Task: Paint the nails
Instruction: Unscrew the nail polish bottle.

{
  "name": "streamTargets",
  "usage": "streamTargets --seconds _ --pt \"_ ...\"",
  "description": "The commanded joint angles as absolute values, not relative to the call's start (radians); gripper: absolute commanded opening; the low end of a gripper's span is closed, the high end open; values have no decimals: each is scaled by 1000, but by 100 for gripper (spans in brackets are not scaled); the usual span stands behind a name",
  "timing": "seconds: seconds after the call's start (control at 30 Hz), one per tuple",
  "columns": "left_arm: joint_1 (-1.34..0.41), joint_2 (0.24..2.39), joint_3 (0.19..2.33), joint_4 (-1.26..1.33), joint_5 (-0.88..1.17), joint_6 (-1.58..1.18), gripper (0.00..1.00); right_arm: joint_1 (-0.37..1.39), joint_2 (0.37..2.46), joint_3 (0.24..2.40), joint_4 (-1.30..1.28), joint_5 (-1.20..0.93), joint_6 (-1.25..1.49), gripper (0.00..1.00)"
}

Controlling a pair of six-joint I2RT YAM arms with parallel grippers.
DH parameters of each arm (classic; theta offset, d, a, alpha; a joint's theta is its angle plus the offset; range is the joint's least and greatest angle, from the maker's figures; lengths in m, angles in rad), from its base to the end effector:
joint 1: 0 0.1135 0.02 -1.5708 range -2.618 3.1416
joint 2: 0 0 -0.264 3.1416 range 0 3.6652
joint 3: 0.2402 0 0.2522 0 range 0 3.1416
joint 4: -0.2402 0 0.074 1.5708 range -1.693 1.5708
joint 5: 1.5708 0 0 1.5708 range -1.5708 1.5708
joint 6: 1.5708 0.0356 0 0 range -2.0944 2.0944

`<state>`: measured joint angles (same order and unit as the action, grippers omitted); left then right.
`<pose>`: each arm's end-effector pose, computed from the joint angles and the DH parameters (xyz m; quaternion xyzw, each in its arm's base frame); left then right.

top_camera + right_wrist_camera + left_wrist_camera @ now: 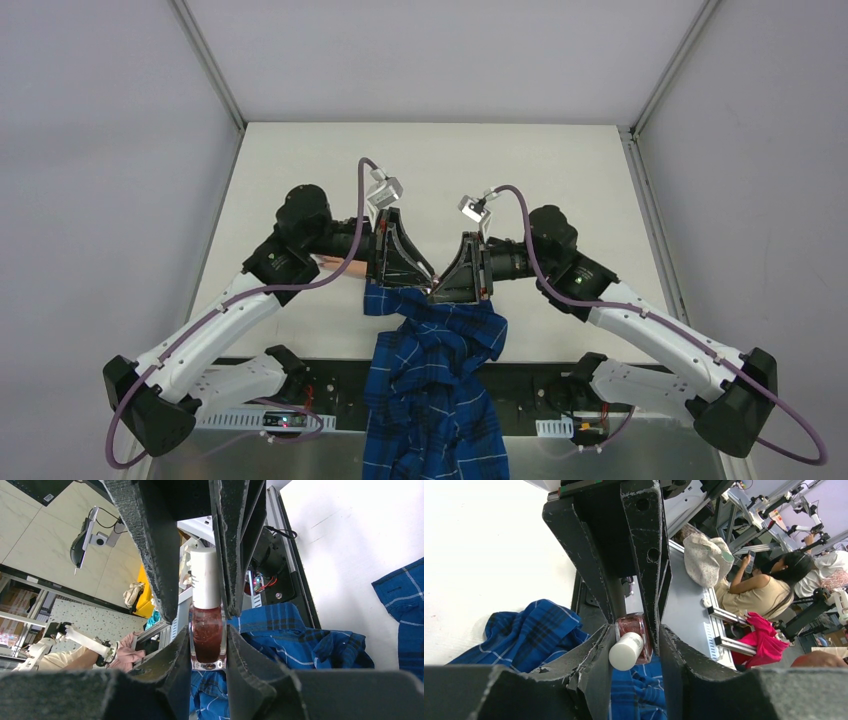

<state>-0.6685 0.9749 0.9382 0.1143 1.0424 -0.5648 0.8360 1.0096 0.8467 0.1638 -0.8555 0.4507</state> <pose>0.1461 -0.1546 0.3901 0.3955 0.5692 -0.6440 0.3237 0.1331 0.1874 0.3566 -0.4112 0.5750 0.6207 0.3391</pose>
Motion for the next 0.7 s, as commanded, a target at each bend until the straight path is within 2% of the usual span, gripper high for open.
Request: streamTargets --seconds 0.0,0.33,0.67 --pt "-679 954 965 167 1067 -557 39 844 1007 855 220 -882 425 0" --pt "-678 941 956 169 1043 -551 41 845 994 861 190 -879 412 0" --pt "-676 934 952 169 1023 -545 34 844 975 864 154 -875 396 0"
